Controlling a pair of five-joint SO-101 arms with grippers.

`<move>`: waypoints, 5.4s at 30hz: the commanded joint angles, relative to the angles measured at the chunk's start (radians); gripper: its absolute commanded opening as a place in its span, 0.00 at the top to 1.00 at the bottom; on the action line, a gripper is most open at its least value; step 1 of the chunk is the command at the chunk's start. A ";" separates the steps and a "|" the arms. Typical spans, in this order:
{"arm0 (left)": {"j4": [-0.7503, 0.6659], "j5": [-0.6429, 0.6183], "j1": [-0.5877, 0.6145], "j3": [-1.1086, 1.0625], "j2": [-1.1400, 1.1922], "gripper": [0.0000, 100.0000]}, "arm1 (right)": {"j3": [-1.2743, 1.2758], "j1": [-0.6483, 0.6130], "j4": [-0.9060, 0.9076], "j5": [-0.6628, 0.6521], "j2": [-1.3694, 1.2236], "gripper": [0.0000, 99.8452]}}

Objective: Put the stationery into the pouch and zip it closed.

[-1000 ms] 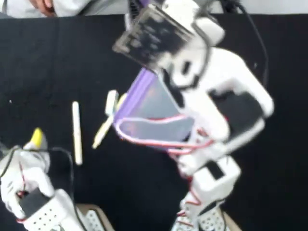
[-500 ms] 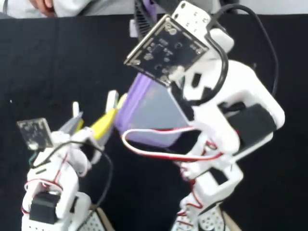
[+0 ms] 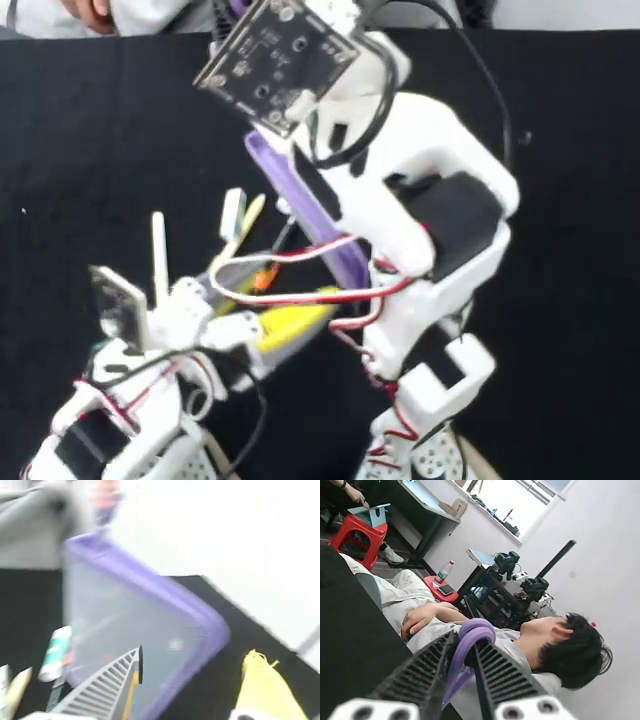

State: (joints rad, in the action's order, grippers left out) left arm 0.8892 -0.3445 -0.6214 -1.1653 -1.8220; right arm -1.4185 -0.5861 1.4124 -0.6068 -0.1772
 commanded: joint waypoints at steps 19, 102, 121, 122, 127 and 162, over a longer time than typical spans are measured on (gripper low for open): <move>-0.117 0.153 0.243 -0.013 0.002 0.68 | 0.004 -0.040 0.256 0.011 0.369 0.99; 0.121 0.176 0.217 0.058 0.005 0.84 | 0.561 0.058 0.094 0.074 0.463 0.99; 0.017 0.255 0.348 -0.002 0.003 0.95 | 0.556 0.060 0.095 0.074 0.464 0.99; 0.021 0.253 0.348 0.013 0.003 0.93 | 0.558 0.060 0.095 0.074 0.464 0.99; 0.127 0.114 0.343 0.150 0.003 0.71 | 0.561 0.054 0.095 0.080 0.463 0.99; 0.133 0.098 0.357 0.058 0.006 0.71 | 0.556 -0.216 0.259 0.083 0.549 0.99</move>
State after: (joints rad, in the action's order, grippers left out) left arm 1.0380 -0.2417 -0.2808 -1.1377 -1.8220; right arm -0.8477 -0.7503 1.6533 -0.5332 0.3276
